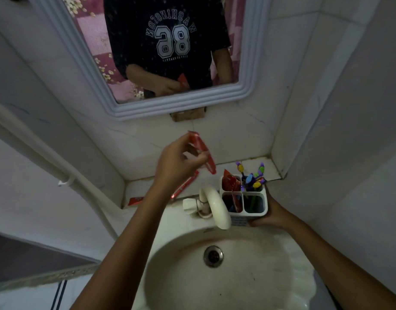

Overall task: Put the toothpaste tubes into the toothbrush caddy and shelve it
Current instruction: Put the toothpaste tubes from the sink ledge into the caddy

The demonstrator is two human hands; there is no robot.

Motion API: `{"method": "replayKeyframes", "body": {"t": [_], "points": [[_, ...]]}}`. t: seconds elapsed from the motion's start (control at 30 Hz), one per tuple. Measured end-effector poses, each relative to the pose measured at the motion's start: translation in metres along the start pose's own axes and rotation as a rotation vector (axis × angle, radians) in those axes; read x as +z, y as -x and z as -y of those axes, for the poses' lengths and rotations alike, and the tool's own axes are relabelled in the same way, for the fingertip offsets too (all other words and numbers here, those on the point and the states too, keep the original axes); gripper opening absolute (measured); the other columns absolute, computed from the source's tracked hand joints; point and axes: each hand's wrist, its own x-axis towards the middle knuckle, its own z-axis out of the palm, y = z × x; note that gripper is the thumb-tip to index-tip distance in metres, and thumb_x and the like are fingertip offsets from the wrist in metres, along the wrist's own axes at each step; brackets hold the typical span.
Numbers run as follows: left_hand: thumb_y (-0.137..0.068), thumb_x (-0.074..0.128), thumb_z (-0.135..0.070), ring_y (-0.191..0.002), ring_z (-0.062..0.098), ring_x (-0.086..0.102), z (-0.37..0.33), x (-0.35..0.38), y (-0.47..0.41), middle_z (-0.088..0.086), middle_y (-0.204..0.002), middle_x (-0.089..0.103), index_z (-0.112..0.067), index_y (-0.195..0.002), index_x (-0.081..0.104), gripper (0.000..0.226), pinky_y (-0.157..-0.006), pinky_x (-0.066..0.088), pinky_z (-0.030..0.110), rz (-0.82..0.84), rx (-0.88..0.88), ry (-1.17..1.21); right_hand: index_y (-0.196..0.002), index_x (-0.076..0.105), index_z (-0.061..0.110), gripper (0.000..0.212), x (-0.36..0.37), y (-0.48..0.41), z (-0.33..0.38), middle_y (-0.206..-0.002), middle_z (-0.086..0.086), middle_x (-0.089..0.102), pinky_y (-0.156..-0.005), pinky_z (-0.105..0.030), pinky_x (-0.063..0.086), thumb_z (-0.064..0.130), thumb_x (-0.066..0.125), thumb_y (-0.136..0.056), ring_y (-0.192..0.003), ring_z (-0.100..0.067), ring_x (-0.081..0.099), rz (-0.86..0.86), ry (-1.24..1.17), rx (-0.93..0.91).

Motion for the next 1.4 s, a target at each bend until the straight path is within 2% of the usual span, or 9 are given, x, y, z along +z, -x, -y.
{"method": "replayKeyframes", "body": {"t": [0.17,0.33,0.5,0.63,0.73,0.83,1.07,1.2,1.4], "points": [[-0.075,0.073,-0.043,-0.067,0.011,0.073,-0.006,0.033,-0.021,-0.012,-0.084,0.073,-0.042,-0.087,0.059,0.018,-0.057,0.062,0.034,0.259,0.018,-0.161,-0.150,-0.004,0.003,0.132,0.003,0.002,-0.003,-0.136,0.009,0.042,-0.090,-0.002,0.045,-0.016,0.086,-0.056,-0.119,0.016,0.049,0.000,-0.090,-0.095],[-0.071,0.077,-0.037,-0.085,0.009,0.071,0.013,0.059,-0.031,-0.008,-0.092,0.076,-0.032,-0.095,0.066,0.027,-0.077,0.060,0.042,0.365,-0.010,-0.269,-0.148,-0.004,0.030,0.134,0.004,0.006,0.005,-0.142,0.015,0.039,-0.095,-0.005,0.043,0.018,0.091,-0.054,-0.127,0.012,0.045,-0.011,-0.116,-0.106],[-0.065,0.081,-0.050,-0.091,0.005,0.067,0.022,0.047,-0.037,-0.015,-0.102,0.072,-0.035,-0.111,0.063,0.051,-0.077,0.056,0.031,0.407,-0.068,-0.246,-0.142,0.000,0.059,0.133,0.006,0.006,0.004,-0.142,0.023,0.041,-0.096,-0.008,0.044,0.016,0.092,-0.056,-0.130,0.005,0.045,-0.017,-0.087,-0.118],[-0.078,0.072,-0.031,-0.074,0.010,0.071,0.059,0.004,-0.035,-0.010,-0.097,0.074,-0.034,-0.103,0.066,0.026,-0.059,0.056,0.027,0.182,-0.186,-0.116,-0.148,-0.009,0.041,0.142,0.002,0.001,-0.002,-0.143,0.020,0.043,-0.098,-0.013,0.046,0.002,0.091,-0.056,-0.131,0.002,0.046,-0.021,-0.046,-0.097],[-0.083,0.063,-0.017,-0.094,0.021,0.070,0.119,-0.022,-0.016,-0.001,-0.112,0.072,-0.026,-0.109,0.069,0.028,-0.080,0.058,0.033,0.120,-0.275,-0.469,-0.151,-0.015,0.020,0.143,0.001,0.001,-0.007,-0.142,0.011,0.042,-0.097,-0.011,0.047,-0.010,0.089,-0.057,-0.127,0.011,0.046,-0.012,-0.050,-0.094],[-0.085,0.063,-0.020,-0.117,0.024,0.060,0.175,-0.026,0.011,0.005,-0.130,0.063,-0.020,-0.125,0.062,0.040,-0.093,0.051,0.030,0.322,-0.314,-0.829,-0.150,-0.018,0.012,0.142,0.000,0.000,-0.008,-0.142,0.007,0.040,-0.096,-0.007,0.044,-0.016,0.086,-0.057,-0.125,0.015,0.045,-0.009,-0.064,-0.090],[-0.073,0.080,-0.024,-0.061,0.030,0.068,0.205,-0.020,0.033,0.011,-0.073,0.069,-0.009,-0.084,0.071,0.020,-0.055,0.057,0.034,0.305,0.002,-1.130,-0.150,-0.016,0.008,0.139,0.000,0.000,-0.003,-0.147,-0.006,0.035,-0.093,-0.005,0.044,-0.019,0.085,-0.057,-0.122,0.017,0.045,-0.006,-0.058,-0.108],[-0.082,0.065,-0.039,-0.099,0.025,0.064,0.173,-0.041,0.015,0.003,-0.102,0.072,-0.021,-0.100,0.070,0.026,-0.081,0.048,0.031,0.313,-0.082,-1.011,-0.151,-0.013,0.009,0.138,0.000,0.001,0.000,-0.152,-0.012,0.033,-0.101,-0.011,0.043,-0.018,0.085,-0.057,-0.135,-0.010,0.041,-0.027,-0.071,-0.105],[-0.084,0.069,-0.038,-0.074,0.004,0.061,0.054,-0.057,-0.010,-0.010,-0.088,0.065,-0.025,-0.108,0.071,0.027,-0.066,0.051,0.027,0.394,0.023,-0.448,-0.150,-0.013,0.009,0.138,0.002,0.001,0.000,-0.147,-0.009,0.035,-0.091,-0.003,0.045,-0.019,0.085,-0.057,-0.119,0.019,0.046,-0.016,-0.081,-0.126]]}}
